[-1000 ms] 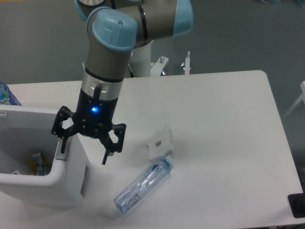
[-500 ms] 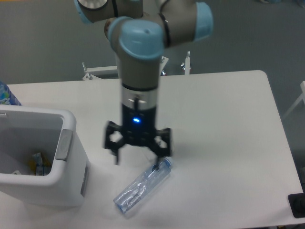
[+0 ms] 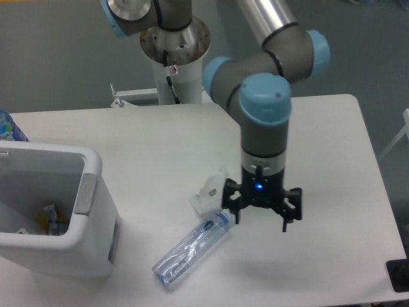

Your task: Open the trash can

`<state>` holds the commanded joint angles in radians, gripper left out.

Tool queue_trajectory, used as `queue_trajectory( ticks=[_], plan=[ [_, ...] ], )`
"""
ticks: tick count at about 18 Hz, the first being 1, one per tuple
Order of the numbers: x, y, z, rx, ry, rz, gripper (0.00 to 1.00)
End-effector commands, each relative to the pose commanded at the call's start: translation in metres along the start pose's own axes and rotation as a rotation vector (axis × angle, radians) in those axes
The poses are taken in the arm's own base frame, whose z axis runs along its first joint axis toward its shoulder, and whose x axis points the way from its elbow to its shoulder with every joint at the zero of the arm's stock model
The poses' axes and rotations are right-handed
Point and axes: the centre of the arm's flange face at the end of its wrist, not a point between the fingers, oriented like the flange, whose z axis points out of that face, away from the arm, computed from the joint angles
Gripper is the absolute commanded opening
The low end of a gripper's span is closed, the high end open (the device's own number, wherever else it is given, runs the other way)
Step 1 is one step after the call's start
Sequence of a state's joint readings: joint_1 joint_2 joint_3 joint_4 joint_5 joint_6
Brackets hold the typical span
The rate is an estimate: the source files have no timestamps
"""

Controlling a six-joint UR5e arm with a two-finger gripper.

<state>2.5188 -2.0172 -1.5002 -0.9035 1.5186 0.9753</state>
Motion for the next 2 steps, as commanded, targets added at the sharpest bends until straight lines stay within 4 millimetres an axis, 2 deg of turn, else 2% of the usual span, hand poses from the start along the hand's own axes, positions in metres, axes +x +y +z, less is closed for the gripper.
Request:
queue_trajectory(
  ticks=[2],
  plan=[
    [0.0037, 0.0048, 0.0068, -0.022, 0.006, 0.024, 1.0]
  ],
)
